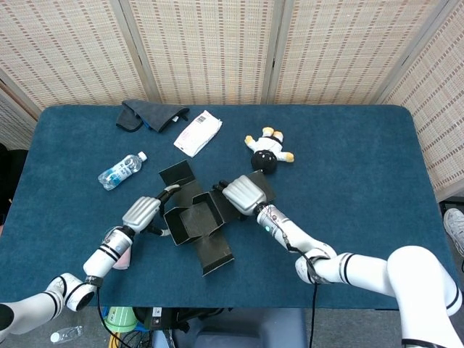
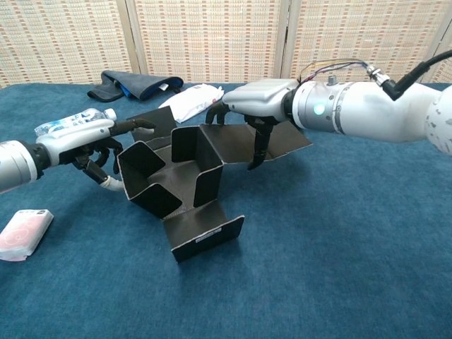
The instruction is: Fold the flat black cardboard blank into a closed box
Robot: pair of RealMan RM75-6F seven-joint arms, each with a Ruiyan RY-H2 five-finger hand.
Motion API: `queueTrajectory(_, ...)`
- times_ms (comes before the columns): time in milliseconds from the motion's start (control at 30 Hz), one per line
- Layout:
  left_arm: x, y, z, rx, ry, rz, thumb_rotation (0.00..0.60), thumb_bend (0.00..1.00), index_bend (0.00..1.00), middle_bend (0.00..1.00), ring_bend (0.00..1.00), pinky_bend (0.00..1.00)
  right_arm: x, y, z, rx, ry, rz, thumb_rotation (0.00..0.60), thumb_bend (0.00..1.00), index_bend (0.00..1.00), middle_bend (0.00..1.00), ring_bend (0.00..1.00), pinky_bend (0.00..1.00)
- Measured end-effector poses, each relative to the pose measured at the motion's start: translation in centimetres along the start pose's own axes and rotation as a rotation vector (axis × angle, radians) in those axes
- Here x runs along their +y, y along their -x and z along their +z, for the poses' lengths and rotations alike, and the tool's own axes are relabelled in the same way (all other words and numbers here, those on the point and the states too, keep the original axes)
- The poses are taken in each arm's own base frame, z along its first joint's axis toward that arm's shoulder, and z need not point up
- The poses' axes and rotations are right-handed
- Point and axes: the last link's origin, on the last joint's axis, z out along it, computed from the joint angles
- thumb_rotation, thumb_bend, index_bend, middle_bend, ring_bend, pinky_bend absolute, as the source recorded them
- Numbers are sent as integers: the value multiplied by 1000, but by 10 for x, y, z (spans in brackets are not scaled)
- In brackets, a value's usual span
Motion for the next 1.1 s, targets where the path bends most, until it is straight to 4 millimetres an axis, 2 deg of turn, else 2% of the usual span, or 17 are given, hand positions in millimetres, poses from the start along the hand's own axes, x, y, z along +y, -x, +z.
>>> queueTrajectory(567, 11, -5, -1, -81, 6, -166, 600, 152, 0, 0, 532, 745, -13, -10, 3, 30, -86, -130, 600, 59, 290, 310, 821, 1000)
queueTrajectory(1100, 17, -5, -2, -163, 7, -358, 600, 153, 0, 0, 534, 745, -14, -13, 8, 61, -126, -229, 600, 62, 290, 309, 821, 1000)
